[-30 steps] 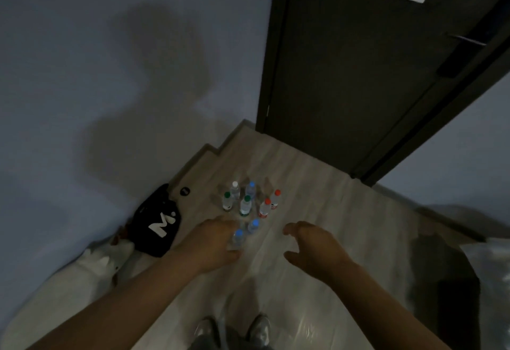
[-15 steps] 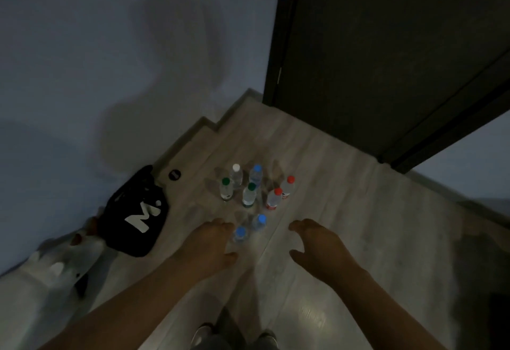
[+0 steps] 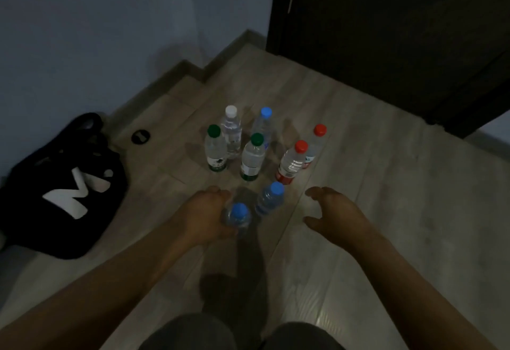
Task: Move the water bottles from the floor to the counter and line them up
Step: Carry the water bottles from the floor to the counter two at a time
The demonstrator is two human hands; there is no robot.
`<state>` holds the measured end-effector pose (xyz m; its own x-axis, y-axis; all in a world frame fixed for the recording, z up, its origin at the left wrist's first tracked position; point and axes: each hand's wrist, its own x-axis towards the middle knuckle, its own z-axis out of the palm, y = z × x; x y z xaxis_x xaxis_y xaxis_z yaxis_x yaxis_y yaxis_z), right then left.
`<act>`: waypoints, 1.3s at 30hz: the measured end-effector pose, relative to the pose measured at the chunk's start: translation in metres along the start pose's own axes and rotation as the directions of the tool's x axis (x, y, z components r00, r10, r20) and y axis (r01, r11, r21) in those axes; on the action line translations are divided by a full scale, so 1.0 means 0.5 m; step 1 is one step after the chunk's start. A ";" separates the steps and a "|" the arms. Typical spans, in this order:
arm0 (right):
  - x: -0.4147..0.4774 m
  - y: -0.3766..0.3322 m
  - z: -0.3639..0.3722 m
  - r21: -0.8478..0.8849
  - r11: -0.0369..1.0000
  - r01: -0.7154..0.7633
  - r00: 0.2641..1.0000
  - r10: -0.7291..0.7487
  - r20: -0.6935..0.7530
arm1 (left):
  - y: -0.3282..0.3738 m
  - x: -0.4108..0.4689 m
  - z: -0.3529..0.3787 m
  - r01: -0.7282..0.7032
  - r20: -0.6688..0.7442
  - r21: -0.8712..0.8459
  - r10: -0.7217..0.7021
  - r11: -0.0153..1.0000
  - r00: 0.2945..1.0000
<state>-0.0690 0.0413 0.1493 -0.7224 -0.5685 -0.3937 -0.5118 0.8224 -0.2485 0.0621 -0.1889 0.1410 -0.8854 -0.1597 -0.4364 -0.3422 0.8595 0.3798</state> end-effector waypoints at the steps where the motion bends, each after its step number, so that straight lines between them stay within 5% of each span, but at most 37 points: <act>1: 0.015 0.008 0.024 0.008 1.000 -0.005 1.000 0.005 -0.017 | -0.010 0.014 0.016 -0.010 -0.008 -0.017 0.010 1.000 1.000; 15: 0.158 0.073 0.233 0.230 0.973 0.024 0.989 0.011 -0.149 | -0.095 0.128 0.163 -0.129 -0.103 -0.129 0.116 0.983 0.988; 25: 0.193 0.038 0.294 0.659 0.729 0.186 0.964 -0.004 -0.267 | -0.109 0.175 0.237 -0.173 -0.248 -0.385 0.079 0.906 0.966; 39: 0.210 0.024 0.294 0.750 0.617 0.238 0.954 -0.006 -0.298 | -0.135 0.173 0.269 -0.275 -0.312 -0.556 0.109 0.785 0.944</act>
<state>-0.0825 -0.0051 -0.0249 -0.8252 -0.5540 -0.1103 -0.1388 0.3882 -0.9111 0.0511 -0.1956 -0.0320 -0.9711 -0.2089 -0.1157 -0.2002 0.4482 0.8712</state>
